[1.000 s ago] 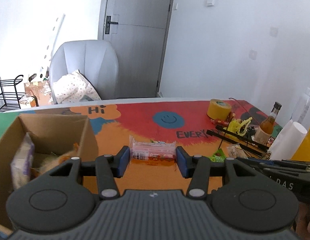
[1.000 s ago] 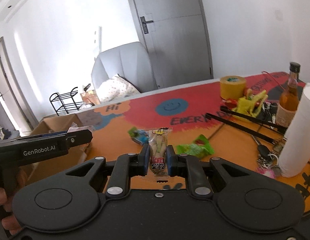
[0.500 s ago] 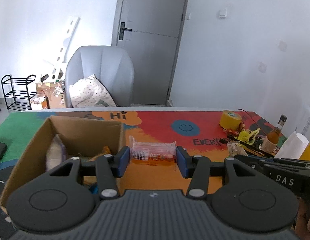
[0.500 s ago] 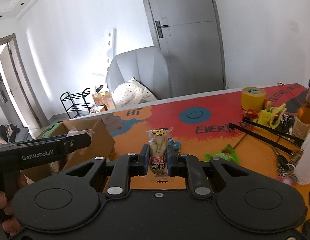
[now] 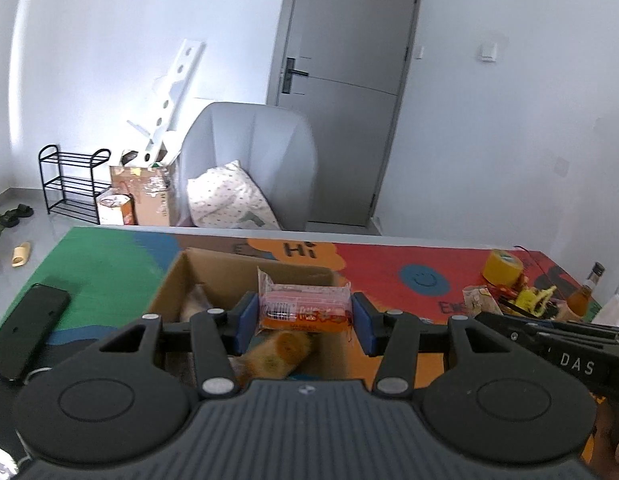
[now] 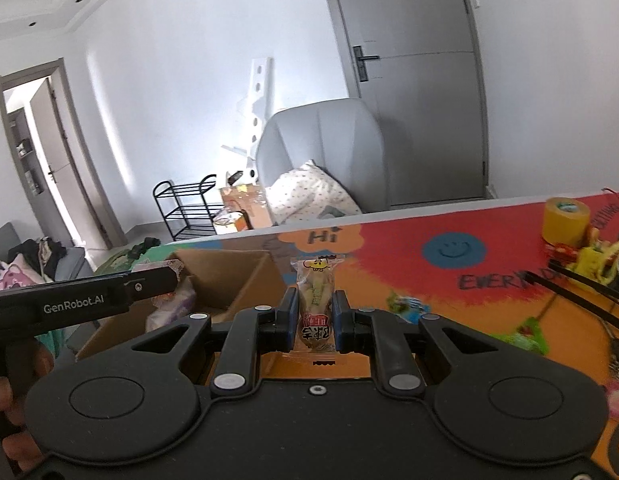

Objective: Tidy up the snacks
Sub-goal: 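Carry both packs over the cardboard box with both tools, then open both tools to drop the packs into the box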

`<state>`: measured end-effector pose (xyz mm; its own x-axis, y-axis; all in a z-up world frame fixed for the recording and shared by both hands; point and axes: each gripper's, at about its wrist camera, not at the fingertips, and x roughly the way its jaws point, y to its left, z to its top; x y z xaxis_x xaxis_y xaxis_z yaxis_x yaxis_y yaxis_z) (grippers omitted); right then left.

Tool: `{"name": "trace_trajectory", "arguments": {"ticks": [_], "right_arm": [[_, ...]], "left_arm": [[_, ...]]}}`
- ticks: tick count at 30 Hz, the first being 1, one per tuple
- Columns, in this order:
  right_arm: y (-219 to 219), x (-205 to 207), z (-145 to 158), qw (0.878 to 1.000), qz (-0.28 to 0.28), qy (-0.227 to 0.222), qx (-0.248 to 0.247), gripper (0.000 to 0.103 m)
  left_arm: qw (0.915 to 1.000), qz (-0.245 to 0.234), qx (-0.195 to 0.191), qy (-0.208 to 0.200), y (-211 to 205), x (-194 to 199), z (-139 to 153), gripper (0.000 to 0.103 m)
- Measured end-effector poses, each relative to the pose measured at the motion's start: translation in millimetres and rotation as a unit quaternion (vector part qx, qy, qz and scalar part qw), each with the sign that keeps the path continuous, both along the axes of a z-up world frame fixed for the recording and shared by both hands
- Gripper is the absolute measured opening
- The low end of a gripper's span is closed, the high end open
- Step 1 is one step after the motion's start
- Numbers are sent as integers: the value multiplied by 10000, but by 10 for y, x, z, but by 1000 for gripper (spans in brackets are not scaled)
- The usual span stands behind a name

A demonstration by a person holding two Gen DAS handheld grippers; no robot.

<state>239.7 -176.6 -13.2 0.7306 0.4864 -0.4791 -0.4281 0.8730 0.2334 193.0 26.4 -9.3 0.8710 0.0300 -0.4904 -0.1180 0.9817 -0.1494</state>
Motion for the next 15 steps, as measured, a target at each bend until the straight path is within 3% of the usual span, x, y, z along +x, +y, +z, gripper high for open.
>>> {"name": "trace_trajectory", "arguments": {"ticks": [11,15], "right_arm": [[433,3,112,9990,441,-75,-57,16],[577,-23,163,9980,629,-78,-43,16]], "left_arm": [[9992,306,-123,203,370,-54,-41,51],[9986,436,-229,175,503,-103,-6,59]]}}
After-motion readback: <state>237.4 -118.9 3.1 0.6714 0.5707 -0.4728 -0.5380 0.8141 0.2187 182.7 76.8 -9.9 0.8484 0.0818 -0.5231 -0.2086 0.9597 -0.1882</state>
